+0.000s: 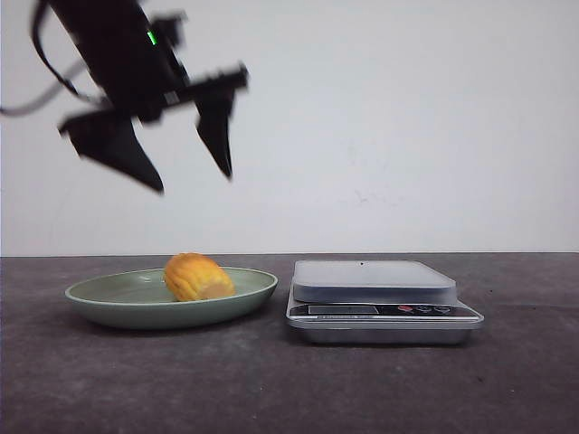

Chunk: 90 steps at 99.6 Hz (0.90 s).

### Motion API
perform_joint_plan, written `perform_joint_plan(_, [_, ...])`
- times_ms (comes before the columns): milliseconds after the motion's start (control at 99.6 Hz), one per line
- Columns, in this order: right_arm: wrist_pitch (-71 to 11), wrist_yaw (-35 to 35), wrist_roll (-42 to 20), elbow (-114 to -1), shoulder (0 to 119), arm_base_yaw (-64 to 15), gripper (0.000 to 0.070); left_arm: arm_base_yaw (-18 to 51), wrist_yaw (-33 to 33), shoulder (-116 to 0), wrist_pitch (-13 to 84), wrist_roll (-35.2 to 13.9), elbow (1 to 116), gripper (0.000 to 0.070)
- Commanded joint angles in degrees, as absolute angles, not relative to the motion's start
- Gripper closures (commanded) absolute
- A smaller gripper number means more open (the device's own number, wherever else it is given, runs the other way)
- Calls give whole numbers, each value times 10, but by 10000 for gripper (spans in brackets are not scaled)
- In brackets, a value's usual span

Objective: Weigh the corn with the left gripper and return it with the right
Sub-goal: 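Lower the left gripper onto the yellow corn cob and close it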

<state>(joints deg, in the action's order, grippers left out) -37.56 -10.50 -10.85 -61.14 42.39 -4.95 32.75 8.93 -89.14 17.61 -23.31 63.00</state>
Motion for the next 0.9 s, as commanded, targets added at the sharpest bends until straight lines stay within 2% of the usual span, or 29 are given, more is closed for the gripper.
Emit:
perform_joint_plan(0, [-375,-105,-98,-620,426,-52,228,333,95,-920,170,-252,637,216])
perform_joint_plan(301, [-378,-105,-98,-620,426,-52,229,341,99,-989,191,-274,637,217])
perform_joint_plan(452, [-378,-105,-95,-620,426,-52,229,343,111,-993,195,-276,637,240])
perform_joint_plan(492, [-378,-105,-94,-620,426,-52,229,343,112,-993,194,-276,637,287])
perform_joint_plan(572, [-378,-105,-94,-620,426,-52,229,343,111,-993,194,-275,637,432])
perform_joint_plan(612, [-378,-105,-94,-620,426,-52,229,343,111,-993,195,-275,637,477])
perform_joint_plan(733, [-378,-105,-94,-620,426,-52,229,343,111,-993,197,-270,637,506])
perform_joint_plan(783, [-380,-105,-94,-620,425,-52,229,343,111,-993,197,-270,637,592])
perform_joint_plan(823, [-380,-105,-94,-620,425,-52,229,343,110,-993,197,-264,637,698])
perform_joint_plan(893, [-382,-105,-94,-620,425,-52,229,343,110,-993,197,-260,637,697])
